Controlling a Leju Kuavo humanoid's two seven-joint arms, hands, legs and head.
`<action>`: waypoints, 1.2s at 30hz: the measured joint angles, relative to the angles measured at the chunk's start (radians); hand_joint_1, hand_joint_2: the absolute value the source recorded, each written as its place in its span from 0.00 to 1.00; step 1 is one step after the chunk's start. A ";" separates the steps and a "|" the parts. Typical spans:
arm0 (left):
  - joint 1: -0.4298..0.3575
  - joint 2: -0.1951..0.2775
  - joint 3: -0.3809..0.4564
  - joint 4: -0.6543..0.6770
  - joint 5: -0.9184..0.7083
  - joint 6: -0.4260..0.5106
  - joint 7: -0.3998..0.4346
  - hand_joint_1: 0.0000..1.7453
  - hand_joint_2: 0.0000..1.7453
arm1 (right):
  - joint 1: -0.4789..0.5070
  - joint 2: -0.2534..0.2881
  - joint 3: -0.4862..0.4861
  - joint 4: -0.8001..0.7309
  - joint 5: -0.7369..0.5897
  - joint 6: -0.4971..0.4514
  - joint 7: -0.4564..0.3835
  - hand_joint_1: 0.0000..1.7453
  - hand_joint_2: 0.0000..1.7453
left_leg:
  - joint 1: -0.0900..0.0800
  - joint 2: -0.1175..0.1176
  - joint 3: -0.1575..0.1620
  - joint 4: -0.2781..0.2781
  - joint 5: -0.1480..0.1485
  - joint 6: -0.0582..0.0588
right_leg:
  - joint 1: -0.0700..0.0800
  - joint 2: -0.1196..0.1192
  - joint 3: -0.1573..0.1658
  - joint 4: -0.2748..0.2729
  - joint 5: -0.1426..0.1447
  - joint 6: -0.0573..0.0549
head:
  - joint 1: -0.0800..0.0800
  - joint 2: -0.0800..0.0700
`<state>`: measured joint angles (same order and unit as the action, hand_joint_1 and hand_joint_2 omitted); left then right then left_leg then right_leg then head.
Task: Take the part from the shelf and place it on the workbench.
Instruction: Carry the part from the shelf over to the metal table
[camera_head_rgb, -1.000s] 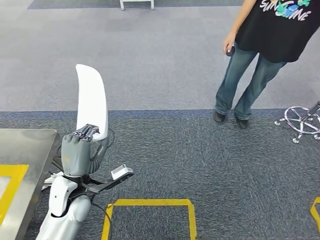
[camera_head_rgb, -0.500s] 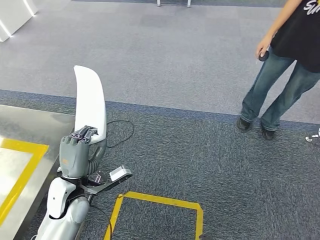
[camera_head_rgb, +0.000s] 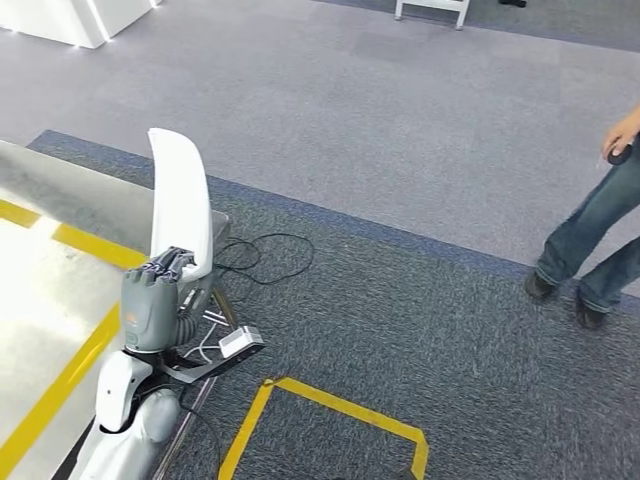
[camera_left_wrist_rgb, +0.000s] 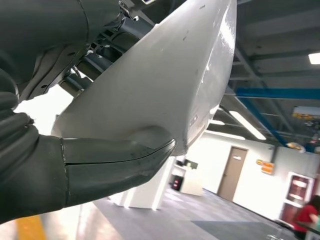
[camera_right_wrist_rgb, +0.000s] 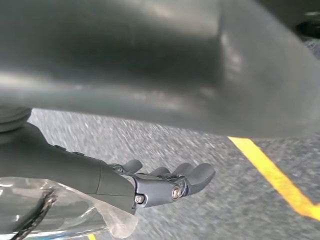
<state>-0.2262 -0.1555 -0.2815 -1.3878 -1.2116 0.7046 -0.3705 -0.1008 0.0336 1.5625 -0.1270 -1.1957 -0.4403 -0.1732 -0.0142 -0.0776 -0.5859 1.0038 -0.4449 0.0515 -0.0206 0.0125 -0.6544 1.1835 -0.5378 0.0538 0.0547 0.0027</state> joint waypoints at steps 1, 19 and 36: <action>0.000 0.000 0.000 0.000 0.000 0.000 0.001 1.00 1.00 | -0.001 0.000 0.000 0.000 0.002 0.000 0.000 0.00 0.00 | 0.000 -0.013 -0.001 0.004 -0.002 -0.004 | -0.003 0.022 0.031 -0.069 0.028 -0.001 | 0.000 0.000; -0.002 0.015 0.000 -0.001 0.006 0.000 0.003 1.00 1.00 | -0.003 0.002 0.000 0.001 0.023 -0.016 0.006 0.00 0.00 | 0.012 0.135 -0.037 0.053 0.024 -0.052 | -0.003 -0.106 0.121 -0.178 0.026 -0.033 | -0.017 0.000; 0.019 0.024 0.013 -0.008 0.001 0.000 -0.031 1.00 1.00 | -0.005 0.024 0.000 -0.001 0.035 -0.047 0.019 0.00 0.00 | 0.012 -0.053 -0.023 0.022 -0.006 -0.036 | -0.008 0.064 0.075 -0.162 0.045 -0.007 | -0.005 0.000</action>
<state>-0.2068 -0.1315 -0.2689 -1.3954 -1.2105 0.7048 -0.4019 -0.1057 0.0574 1.5629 -0.1279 -1.1611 -0.4869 -0.1537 -0.0022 -0.1308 -0.6088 1.0256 -0.4505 0.0151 -0.0283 0.0768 -0.5793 1.0214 -0.4925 0.0464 0.0501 0.0027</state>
